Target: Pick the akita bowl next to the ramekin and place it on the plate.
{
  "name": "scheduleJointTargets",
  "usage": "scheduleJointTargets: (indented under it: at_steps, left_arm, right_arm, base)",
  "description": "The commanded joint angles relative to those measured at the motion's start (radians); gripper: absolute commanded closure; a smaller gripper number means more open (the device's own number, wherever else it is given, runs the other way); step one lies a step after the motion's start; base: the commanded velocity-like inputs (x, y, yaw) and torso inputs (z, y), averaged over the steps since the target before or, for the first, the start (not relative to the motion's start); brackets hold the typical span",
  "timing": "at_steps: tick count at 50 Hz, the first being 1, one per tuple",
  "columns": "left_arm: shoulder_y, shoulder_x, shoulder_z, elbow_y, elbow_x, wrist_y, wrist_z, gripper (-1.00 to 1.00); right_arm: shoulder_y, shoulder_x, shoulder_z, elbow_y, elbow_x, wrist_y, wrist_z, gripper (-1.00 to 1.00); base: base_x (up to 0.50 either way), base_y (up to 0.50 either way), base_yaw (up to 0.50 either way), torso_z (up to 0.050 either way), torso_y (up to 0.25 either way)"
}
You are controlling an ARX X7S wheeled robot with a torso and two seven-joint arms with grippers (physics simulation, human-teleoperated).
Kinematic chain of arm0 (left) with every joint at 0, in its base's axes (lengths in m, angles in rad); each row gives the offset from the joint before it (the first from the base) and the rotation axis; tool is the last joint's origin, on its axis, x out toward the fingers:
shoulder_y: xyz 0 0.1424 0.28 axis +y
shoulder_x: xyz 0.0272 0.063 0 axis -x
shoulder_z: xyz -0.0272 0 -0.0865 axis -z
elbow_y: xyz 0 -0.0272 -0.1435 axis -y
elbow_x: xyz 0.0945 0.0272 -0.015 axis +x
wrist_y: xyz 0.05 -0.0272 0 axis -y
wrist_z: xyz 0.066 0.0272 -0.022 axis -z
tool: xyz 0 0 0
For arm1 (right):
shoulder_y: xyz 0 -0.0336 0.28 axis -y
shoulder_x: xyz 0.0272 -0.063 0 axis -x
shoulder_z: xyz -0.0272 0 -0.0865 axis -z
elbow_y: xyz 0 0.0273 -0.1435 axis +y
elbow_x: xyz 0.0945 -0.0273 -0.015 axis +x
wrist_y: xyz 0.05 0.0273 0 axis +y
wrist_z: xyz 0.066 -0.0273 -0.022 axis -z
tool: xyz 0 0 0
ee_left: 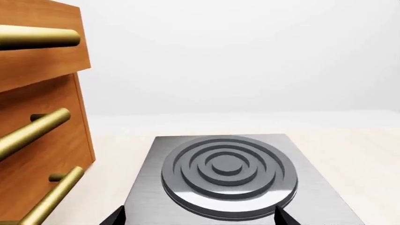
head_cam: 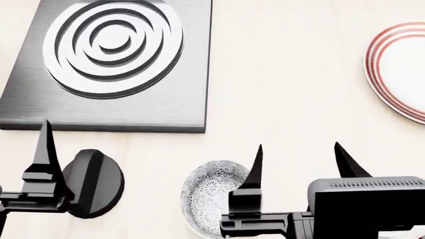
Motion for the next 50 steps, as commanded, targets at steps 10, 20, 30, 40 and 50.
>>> scheduleJointTargets:
  at_steps: [10, 20, 30, 40, 50]
  left_arm:
    - [-0.002, 0.015, -0.018, -0.009, 0.006, -0.009, 0.018, -1.00]
    - [0.003, 0.011, -0.016, -0.013, 0.006, -0.002, 0.014, -1.00]
    - [0.007, 0.008, -0.015, -0.016, 0.002, 0.003, 0.011, -1.00]
    - [0.011, 0.005, -0.017, -0.021, -0.004, 0.006, 0.008, -1.00]
    - [0.012, 0.002, -0.012, -0.024, -0.008, 0.008, 0.005, -1.00]
  right_arm:
    - [0.036, -0.036, 0.056, -0.025, 0.072, 0.148, -0.018, -1.00]
    - [0.055, -0.053, 0.077, -0.027, 0.110, 0.213, -0.005, -1.00]
    - [0.044, -0.065, 0.102, -0.005, 0.144, 0.223, -0.012, -1.00]
    - [0.027, -0.073, 0.117, 0.048, 0.161, 0.194, -0.020, -1.00]
    - [0.044, -0.095, 0.162, 0.067, 0.212, 0.243, -0.021, -1.00]
  base:
    - [0.00, 0.00, 0.00, 0.000, 0.000]
    - [0.00, 0.00, 0.00, 0.000, 0.000]
    - [0.00, 0.00, 0.00, 0.000, 0.000]
    - [0.00, 0.00, 0.00, 0.000, 0.000]
    - [0.00, 0.00, 0.00, 0.000, 0.000]
